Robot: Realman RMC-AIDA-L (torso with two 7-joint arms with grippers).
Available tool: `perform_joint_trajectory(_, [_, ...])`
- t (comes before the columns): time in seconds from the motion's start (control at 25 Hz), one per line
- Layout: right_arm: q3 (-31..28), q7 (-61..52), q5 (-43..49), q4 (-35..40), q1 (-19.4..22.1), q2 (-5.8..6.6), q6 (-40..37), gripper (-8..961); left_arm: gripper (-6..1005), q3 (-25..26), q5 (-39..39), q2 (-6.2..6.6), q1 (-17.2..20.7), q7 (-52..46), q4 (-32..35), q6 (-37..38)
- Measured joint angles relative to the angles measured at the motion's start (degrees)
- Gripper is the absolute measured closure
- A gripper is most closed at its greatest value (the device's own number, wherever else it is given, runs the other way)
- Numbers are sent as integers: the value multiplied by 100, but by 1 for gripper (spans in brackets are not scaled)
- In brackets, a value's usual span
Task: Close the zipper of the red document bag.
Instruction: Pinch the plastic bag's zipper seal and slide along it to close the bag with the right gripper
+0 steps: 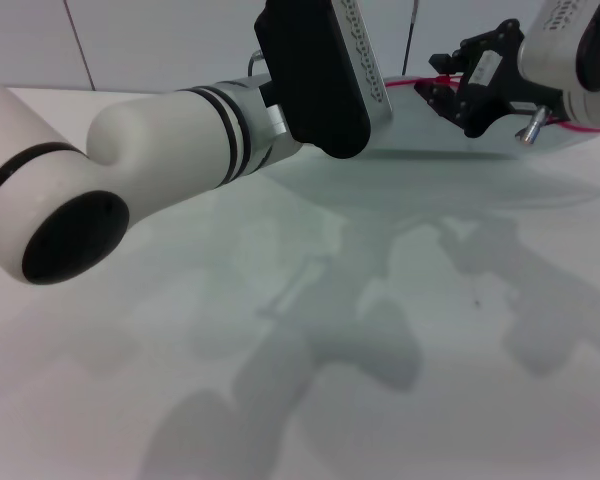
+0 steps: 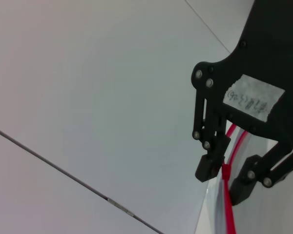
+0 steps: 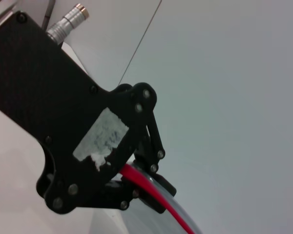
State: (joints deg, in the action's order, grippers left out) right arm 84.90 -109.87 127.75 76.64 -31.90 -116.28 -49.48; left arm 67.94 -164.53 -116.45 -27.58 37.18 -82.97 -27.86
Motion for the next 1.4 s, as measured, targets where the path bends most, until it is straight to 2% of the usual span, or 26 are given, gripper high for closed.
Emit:
perform_joint_trajectory(0.6, [87, -101, 243, -140, -86, 1, 0, 770, 885, 0, 0, 1, -2, 0, 26, 0])
perform_joint_trajectory(1.4, [184, -349, 514, -140, -102, 0, 133, 837, 879, 35, 1, 9, 37, 0, 46, 3])
